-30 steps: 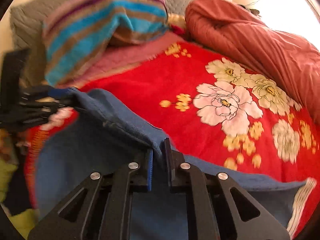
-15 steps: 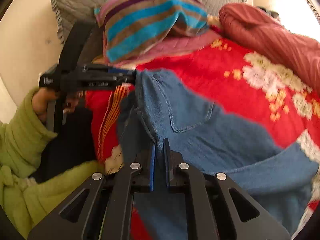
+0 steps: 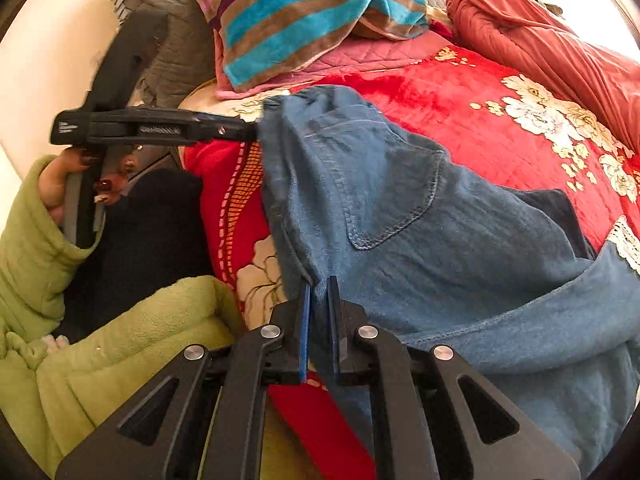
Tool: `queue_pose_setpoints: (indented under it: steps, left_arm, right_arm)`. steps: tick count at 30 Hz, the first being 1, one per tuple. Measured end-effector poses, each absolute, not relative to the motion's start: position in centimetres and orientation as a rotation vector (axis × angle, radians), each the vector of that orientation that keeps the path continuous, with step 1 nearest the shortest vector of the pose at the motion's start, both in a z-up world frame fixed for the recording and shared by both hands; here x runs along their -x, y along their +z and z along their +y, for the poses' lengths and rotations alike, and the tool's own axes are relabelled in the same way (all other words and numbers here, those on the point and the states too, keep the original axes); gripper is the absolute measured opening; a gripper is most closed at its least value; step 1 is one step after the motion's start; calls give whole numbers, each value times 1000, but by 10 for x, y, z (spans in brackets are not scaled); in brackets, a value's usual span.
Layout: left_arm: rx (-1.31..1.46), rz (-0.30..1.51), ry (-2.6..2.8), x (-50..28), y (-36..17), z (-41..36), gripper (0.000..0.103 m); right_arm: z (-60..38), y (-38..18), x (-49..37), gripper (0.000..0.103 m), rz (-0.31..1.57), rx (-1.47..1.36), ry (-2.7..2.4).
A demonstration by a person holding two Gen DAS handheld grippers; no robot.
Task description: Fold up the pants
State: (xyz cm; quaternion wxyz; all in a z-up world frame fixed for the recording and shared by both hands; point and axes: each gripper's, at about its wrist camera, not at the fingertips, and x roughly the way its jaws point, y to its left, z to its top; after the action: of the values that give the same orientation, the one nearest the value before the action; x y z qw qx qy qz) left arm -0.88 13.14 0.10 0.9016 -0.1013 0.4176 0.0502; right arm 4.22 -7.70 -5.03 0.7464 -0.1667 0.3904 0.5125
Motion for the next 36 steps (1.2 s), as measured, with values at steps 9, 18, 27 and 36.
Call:
queue_pose_setpoints:
  steps: [9,18,27,36]
  left_arm:
    - [198,872,-16,-18,5,88,27]
    - [212,958,17,-19,-37,93,27]
    - [225,943,36,-13,-31,94,29]
    - [184,784,101,9,28,87,47]
  right_arm:
    - [-79,-43,-36,27,862,342,1155]
    - [-86,-38,-60,30,900,249,1065]
    - [-100,-39,-68,32,935,216,1060]
    - [-174,7,-127,56,794,102,831]
